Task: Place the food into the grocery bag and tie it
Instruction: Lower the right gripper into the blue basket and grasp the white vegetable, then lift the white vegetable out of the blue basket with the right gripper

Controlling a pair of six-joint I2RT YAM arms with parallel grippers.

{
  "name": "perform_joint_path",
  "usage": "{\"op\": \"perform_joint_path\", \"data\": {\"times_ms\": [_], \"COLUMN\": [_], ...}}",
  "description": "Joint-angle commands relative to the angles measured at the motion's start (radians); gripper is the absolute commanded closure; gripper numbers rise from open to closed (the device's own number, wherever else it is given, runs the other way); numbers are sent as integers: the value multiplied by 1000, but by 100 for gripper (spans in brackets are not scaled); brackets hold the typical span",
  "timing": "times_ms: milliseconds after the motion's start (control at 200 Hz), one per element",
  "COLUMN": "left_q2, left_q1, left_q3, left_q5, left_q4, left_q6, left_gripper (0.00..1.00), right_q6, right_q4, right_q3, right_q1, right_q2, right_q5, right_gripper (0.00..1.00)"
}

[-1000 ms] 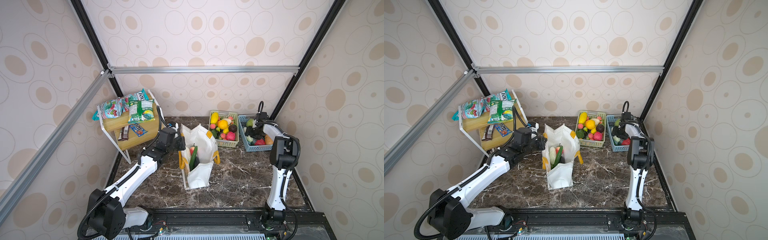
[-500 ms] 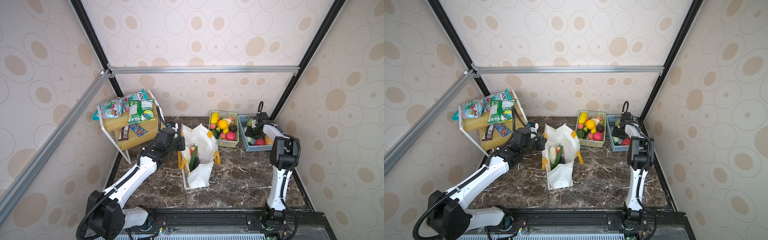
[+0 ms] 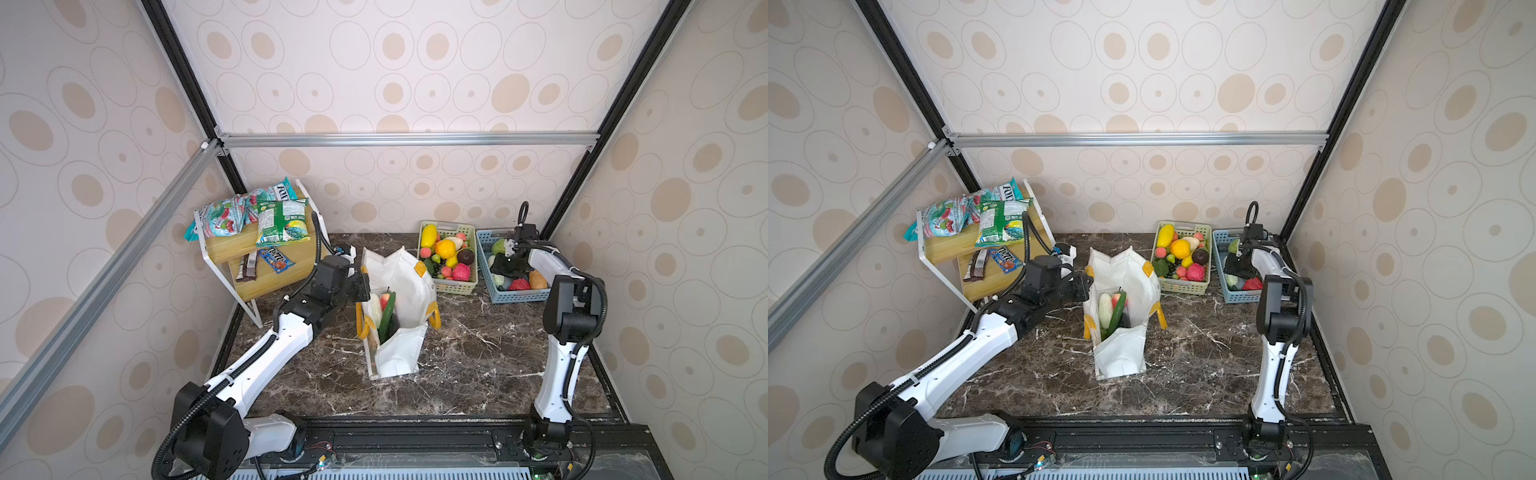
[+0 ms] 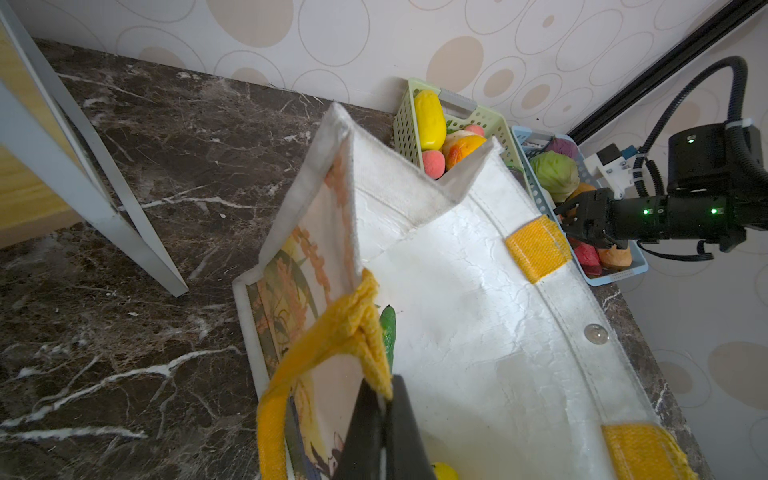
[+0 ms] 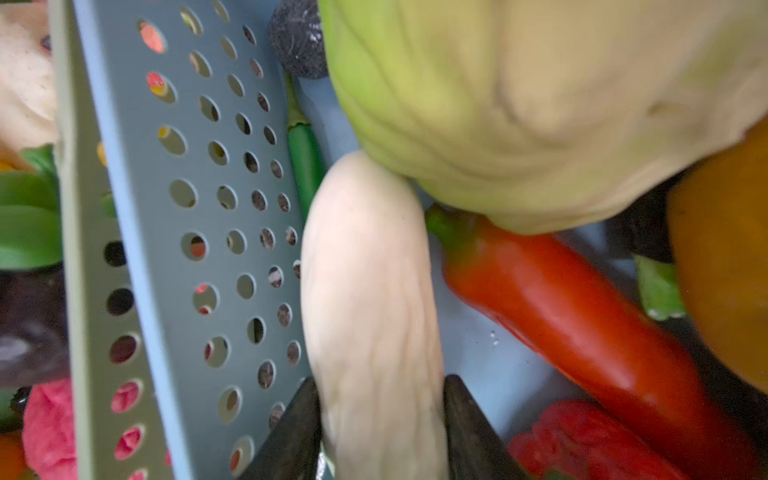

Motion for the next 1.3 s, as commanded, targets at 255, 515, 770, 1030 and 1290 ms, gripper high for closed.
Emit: {"op": "perform_joint_path", "data": {"times_ms": [255,515,770,1030,1290], "left_q2": [-29,-34,-36,-37,-34], "left_q1": [-1,-1,-1,-1,-1], "left_q3": [9,3,0,-1,5], "left_q5": [-4,-3,3,9,13], "left_q4": [17,21,23,27,27], "left_q6": [12,11,11,11,12], "left_gripper": [100,100,100,100,100], "right_q6": [-23,-19,-9,-5,11], "right_q4": [-34,-36,-34,-35,-24], "right_q3": [-16,-20,-23,-29,-58], "right_q1": [-2,-2,-2,-1,-1], "right_q2": [-90,-130,-178,-229,-286], "right_q5": [5,-6,-24,-63,-115], "right_gripper": [62,62,62,62,61]}}
